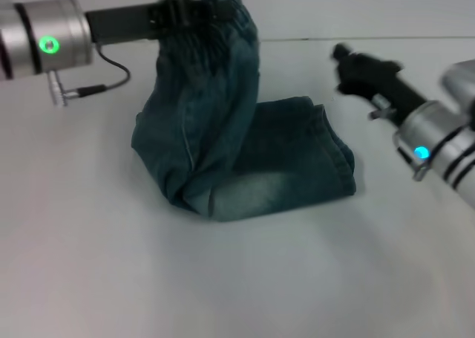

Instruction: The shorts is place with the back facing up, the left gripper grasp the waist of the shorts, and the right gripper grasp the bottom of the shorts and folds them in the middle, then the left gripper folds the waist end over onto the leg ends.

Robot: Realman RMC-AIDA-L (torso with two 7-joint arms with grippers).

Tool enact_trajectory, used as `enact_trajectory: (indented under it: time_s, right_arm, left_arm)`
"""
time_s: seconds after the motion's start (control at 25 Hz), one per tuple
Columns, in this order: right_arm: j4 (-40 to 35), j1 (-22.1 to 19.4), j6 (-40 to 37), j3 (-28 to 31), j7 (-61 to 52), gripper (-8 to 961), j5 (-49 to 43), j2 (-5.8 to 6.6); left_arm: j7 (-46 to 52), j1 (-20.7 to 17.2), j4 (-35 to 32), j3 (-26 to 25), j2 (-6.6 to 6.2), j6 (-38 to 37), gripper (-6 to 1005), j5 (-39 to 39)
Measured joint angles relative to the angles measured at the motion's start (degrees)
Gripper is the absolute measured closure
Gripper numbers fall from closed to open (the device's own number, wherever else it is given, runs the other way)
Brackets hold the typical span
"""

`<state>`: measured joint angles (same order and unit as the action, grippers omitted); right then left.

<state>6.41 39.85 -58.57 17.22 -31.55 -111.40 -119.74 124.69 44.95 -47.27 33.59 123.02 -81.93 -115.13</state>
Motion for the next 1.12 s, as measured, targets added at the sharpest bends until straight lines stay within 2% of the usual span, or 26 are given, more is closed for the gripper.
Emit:
enact_trajectory:
  time_s: [0.08, 0.2, 0.48, 0.64, 0.8, 0.92, 1.0, 1.08, 1.12]
  right_arm:
    - [-1.11, -1.65, -3.50, 3.55, -1.38, 947, 0.71, 0.15]
    - [-3.23, -3.26, -7.10, 6.24, -5.32, 947, 2.76, 0.20]
    - [-5.01, -4.33, -8.48, 6.36, -10.06, 946, 4.50, 0.17]
    - [-4.70, -4.69, -8.80, 5.23, -10.32, 945, 4.27, 0.10]
    - [-5.30, -4.37, -9.63, 1.22, -13.68, 945, 4.11, 0.18]
    - [-8.38, -3.72, -13.40, -3.74, -19.85, 944, 2.46, 0.49]
    - [-13.16, -3.18, -17.79, -8.33, -26.76, 944, 0.50, 0.51]
    - [-18.32, -3.00, -21.99, -13.16, -33.47, 944, -0.60, 0.47]
    - [-21.47, -3.13, -24.60, -16.46, -37.00, 909, -0.93, 0.48]
  left_arm:
    - [-2.18, 0.37, 1.40, 1.70, 0.81, 1.23, 883, 0.33]
    - [-5.14, 1.28, 6.84, 6.89, 0.87, 5.27, 883, 2.25]
    - [-7.74, 3.61, 14.68, 17.36, 1.40, 14.83, 777, 3.90]
    - [-8.37, 3.17, 15.24, 18.83, 1.42, 15.86, 700, 6.74]
    - [-11.22, 1.07, 14.65, 18.73, 1.21, 13.94, 615, 11.53]
    - [-14.04, -1.75, 13.01, 18.41, 1.11, 11.03, 551, 14.17]
    - [-16.19, -4.14, 11.38, 18.32, 1.07, 8.57, 509, 15.78]
    - [-18.67, -7.71, 9.31, 17.89, 1.02, 5.47, 416, 17.61]
    - [-19.70, -9.24, 8.40, 17.29, 1.02, 4.25, 369, 18.29]
